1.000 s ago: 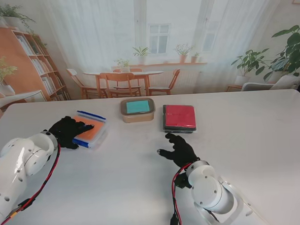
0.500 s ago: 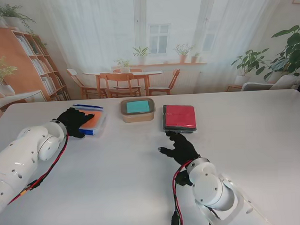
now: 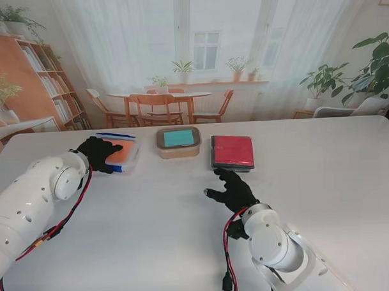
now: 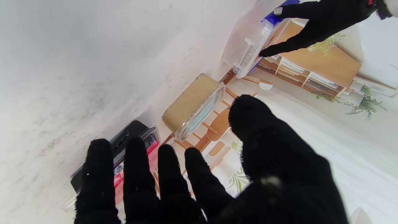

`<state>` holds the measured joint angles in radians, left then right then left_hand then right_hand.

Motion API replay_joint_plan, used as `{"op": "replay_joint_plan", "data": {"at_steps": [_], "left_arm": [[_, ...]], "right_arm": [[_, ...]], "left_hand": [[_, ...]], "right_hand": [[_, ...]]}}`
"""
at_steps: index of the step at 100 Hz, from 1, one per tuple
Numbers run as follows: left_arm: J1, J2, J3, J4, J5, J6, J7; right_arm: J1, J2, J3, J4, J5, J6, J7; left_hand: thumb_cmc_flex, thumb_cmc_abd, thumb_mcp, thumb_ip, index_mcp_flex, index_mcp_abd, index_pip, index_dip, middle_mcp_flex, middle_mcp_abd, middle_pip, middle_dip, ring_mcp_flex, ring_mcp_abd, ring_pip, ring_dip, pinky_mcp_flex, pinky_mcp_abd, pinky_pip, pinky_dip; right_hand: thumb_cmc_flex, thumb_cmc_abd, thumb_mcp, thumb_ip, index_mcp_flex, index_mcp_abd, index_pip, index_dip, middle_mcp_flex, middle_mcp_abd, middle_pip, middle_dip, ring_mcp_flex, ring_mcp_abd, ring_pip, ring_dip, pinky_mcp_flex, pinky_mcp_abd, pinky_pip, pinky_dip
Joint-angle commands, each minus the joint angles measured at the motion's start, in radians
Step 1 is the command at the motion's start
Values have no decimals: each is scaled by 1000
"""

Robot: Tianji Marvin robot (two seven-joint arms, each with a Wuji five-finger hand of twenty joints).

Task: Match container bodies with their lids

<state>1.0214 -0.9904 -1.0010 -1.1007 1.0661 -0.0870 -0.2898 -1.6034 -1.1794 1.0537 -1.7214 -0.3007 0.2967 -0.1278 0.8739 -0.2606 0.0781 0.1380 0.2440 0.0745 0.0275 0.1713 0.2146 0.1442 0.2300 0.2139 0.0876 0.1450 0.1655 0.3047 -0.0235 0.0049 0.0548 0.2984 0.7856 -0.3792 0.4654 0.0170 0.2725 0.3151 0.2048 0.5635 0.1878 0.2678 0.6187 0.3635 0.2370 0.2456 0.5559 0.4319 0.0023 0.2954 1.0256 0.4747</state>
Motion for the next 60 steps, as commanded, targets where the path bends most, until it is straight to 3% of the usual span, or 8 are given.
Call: {"op": "replay_joint_plan", "data": {"at_steps": [1, 27, 60], "left_arm": [[53, 7, -4, -17, 18, -7, 1], [216, 2, -202, -190, 70, -36, -20], [300, -9, -305, -301, 88, -61, 22]], "right_arm": [[-1, -2, -3, -1, 5, -4, 11], [-3, -3, -9, 0, 18, -24, 11], [-26, -3, -10, -19, 18, -42, 2]], "left_hand": [[-18, 10, -33, -22, 35, -89, 145, 51, -37, 22, -49, -29, -40, 55, -42, 10, -11, 13, -33, -22], [-52, 12, -64, -44, -52, -133, 63, 7, -87, 49, -177, -89, -60, 92, -90, 19, -19, 55, -31, -37], [-51, 22, -67, -43, -69, -130, 43, -6, -118, 44, -232, -76, -74, 87, -124, 25, -18, 58, -37, -49]], "right_hand": [[14, 21, -28, 32, 20, -9, -13, -2, -25, -21, -6, -14, -40, -18, -3, -2, -8, -29, 23, -3], [14, 18, -28, 33, 21, -8, -14, -2, -24, -17, -4, -13, -44, -13, -7, -5, -12, -25, 19, -6], [12, 15, -27, 32, 23, -7, -15, -2, -24, -15, 2, -11, -46, -14, -13, -8, -14, -18, 15, -8]]}}
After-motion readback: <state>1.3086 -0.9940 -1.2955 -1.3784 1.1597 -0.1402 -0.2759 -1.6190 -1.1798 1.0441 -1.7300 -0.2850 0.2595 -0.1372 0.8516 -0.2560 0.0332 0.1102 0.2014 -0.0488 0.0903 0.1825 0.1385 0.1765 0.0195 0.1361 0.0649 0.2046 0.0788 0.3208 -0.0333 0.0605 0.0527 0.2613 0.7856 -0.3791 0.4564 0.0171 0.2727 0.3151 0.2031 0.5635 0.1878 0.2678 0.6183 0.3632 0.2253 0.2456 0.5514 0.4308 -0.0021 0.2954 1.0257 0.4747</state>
